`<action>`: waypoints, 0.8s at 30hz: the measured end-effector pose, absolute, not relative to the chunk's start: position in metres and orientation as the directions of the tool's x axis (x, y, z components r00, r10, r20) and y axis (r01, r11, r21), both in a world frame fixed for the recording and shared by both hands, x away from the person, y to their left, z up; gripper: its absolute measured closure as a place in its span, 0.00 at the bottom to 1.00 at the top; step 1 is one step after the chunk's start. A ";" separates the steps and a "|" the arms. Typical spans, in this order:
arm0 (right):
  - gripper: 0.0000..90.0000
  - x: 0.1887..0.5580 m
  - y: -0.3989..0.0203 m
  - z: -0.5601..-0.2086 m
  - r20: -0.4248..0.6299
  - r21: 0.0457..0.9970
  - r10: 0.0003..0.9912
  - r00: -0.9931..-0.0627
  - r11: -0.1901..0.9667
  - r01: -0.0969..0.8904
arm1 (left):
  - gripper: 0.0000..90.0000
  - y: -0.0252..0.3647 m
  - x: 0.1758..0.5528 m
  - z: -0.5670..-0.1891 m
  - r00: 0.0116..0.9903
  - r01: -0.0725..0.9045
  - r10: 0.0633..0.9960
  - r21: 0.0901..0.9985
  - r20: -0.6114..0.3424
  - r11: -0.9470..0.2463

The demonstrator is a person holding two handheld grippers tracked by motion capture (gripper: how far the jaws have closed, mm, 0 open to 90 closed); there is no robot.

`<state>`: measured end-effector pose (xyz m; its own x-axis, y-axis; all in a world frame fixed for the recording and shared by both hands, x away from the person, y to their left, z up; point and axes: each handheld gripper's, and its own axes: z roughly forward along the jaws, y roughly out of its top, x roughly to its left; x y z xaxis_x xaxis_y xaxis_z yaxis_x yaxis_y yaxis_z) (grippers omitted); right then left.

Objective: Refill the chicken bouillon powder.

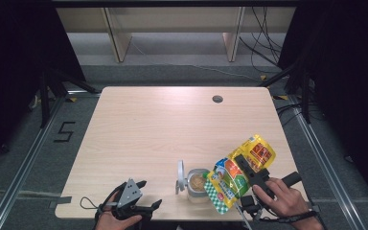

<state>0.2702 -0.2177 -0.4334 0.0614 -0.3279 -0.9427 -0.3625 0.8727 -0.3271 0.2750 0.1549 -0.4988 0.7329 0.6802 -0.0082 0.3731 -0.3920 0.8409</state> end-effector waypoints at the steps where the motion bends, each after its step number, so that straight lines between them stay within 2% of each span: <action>1: 0.68 0.270 -0.217 -0.432 -0.940 -0.335 -0.332 0.073 0.867 -0.369 | 0.20 0.155 0.275 -0.499 0.732 0.371 0.681 0.844 -0.010 -0.387; 24: 0.68 0.270 -0.218 -0.432 -0.941 -0.333 -0.330 0.071 0.868 -0.368 | 0.20 0.155 0.275 -0.500 0.732 0.371 0.681 0.844 -0.010 -0.387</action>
<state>0.2702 -0.2179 -0.4323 0.0714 -0.3304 -0.9411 -0.3684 0.8681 -0.3327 0.2751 0.1545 -0.4995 0.7324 0.6808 -0.0096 0.3711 -0.3874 0.8439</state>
